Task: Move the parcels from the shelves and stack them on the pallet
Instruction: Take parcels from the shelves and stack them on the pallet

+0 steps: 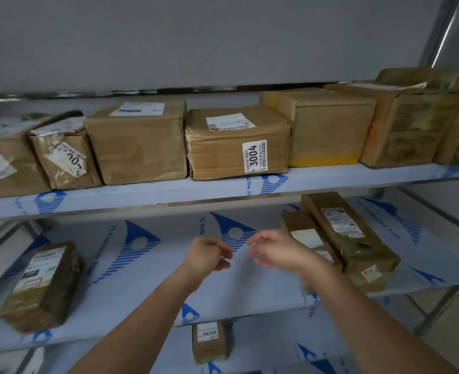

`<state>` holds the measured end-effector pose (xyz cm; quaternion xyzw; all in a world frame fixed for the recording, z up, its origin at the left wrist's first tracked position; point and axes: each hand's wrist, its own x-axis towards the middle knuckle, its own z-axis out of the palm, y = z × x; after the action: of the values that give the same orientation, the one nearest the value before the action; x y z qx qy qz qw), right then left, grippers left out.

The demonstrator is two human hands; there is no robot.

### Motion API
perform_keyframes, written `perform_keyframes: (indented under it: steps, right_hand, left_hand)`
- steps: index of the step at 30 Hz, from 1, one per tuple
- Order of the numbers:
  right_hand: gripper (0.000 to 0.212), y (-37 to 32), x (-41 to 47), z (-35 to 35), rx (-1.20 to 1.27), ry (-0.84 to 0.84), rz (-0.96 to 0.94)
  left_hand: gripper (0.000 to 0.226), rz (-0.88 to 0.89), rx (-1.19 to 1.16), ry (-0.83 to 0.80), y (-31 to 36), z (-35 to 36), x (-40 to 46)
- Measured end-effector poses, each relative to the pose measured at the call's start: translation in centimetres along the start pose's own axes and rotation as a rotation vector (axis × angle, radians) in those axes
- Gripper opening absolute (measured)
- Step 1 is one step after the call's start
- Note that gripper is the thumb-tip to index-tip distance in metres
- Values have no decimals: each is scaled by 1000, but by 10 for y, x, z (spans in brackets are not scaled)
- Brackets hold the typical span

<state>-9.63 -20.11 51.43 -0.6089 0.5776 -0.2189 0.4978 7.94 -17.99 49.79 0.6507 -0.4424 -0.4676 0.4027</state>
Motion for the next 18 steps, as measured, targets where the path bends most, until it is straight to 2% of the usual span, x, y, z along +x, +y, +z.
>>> perform_keyframes:
  steps: [5, 9, 11, 14, 16, 18]
  right_hand:
    - [20, -45, -26, 0, -325, -84, -271]
    - [21, -88, -58, 6, -322, -170, -465]
    - [17, -105, -68, 10, -238, -99, -611]
    - [17, -124, -74, 15, -67, 135, -828]
    - [21, -135, -72, 17, -17, 264, -906]
    - [30, -147, -66, 19, -109, 344, -936]
  left_hand:
    - [43, 411, 127, 343, 13, -15, -50]
    - [44, 603, 205, 554, 35, -38, -82]
    - [38, 663, 210, 680, 49, -52, -93]
    - [34, 664, 216, 811, 71, -74, -103]
    - [37, 609, 195, 819, 82, -89, -105]
    - [39, 520, 183, 776, 89, -105, -99]
